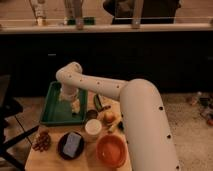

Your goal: Place fork in table surface

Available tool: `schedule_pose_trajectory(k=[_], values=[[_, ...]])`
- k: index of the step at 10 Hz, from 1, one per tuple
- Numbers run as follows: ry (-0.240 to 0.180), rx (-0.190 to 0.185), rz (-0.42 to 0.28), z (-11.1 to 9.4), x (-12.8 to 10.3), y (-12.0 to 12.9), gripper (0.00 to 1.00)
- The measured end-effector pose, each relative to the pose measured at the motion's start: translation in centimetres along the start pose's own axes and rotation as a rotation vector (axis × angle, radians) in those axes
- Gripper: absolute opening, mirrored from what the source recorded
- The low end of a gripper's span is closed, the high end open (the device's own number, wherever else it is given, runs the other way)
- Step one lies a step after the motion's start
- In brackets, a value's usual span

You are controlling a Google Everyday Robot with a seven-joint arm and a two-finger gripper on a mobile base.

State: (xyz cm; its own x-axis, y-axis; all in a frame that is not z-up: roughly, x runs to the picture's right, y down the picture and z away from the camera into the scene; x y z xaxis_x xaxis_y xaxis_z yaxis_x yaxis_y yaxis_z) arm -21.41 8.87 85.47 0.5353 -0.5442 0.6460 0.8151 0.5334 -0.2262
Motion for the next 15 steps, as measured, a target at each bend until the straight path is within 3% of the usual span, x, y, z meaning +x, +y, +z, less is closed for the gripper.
schedule_pose_trajectory(k=[3,5,11,15], values=[[0.019,-0.006,-0.029,0.3,2.2,-0.5,0.8],[0.008,-0.015,-0.058,0.9,2.7,-0.8,0.8],[-0.111,-0.052,-0.219,3.2,2.0,-2.0,0.8],[-0.118,-0.062,-0.272,3.8,2.8,-1.4,0.8]])
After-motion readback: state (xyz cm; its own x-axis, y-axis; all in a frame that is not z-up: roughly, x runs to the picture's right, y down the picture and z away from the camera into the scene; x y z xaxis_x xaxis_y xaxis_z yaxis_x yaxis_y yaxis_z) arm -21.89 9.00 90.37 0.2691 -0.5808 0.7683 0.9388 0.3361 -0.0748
